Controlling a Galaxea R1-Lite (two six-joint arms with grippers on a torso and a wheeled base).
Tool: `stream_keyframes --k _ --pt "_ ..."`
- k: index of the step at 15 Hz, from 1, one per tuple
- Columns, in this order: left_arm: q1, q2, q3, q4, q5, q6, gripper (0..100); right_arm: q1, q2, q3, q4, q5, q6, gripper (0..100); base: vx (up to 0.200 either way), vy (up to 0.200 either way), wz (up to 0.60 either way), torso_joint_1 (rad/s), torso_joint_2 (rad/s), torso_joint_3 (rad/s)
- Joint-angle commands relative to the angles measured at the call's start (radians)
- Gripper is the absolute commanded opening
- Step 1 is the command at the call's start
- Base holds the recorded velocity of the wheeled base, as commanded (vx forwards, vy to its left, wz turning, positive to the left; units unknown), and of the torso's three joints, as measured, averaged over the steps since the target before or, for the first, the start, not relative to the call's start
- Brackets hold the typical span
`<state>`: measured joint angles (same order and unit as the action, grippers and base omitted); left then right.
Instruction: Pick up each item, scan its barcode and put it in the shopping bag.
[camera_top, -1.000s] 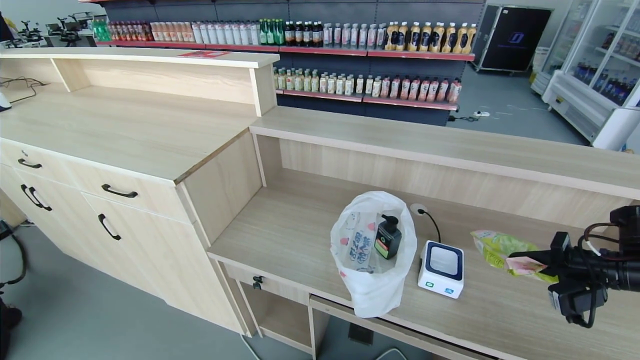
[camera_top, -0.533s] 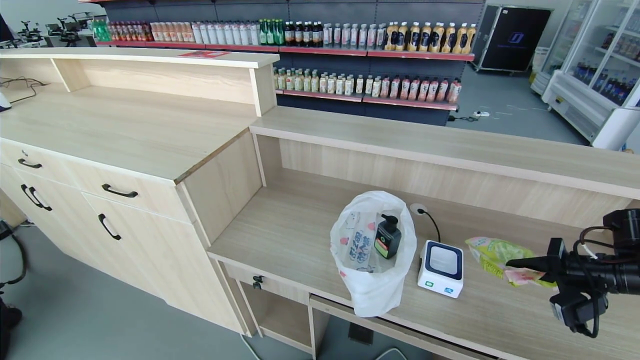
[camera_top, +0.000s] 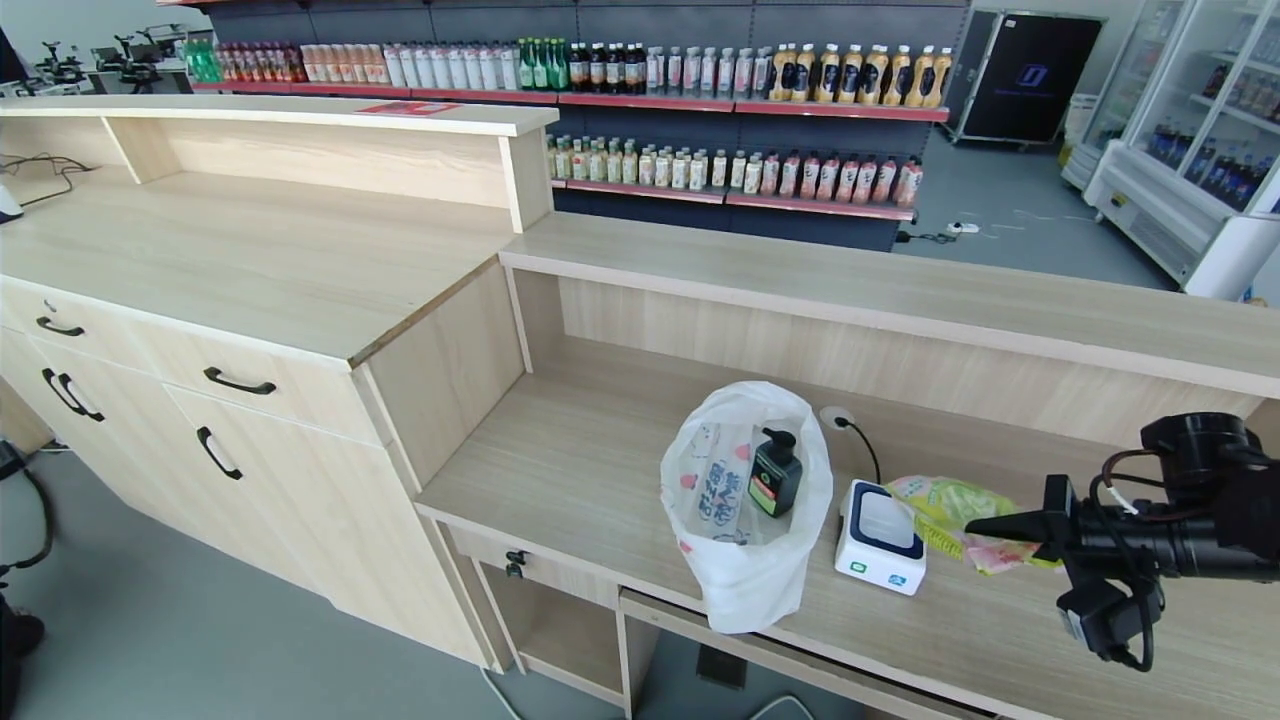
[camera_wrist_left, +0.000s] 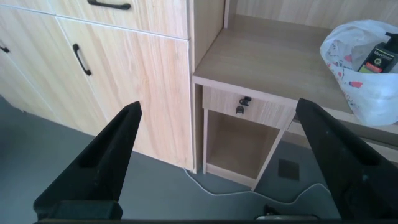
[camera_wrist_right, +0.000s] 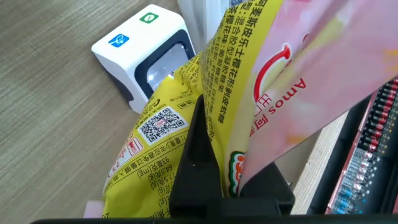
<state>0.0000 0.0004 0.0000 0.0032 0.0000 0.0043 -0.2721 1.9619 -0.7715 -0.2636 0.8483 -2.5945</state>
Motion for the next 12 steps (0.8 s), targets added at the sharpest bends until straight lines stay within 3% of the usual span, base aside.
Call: stream_keyframes --k 1,12 --pt "0.000 0.000 0.000 0.000 0.000 0.000 100 0.007 0.017 -0.015 -0.002 0.000 -0.003 0 0.000 0.000 0.00 0.000 0.00 0.000" --pt "0.000 0.000 0.000 0.000 0.000 0.000 100 -0.029 0.061 -0.026 -0.082 -0.003 -0.073 0 0.000 0.000 0.00 0.000 0.00 0.000"
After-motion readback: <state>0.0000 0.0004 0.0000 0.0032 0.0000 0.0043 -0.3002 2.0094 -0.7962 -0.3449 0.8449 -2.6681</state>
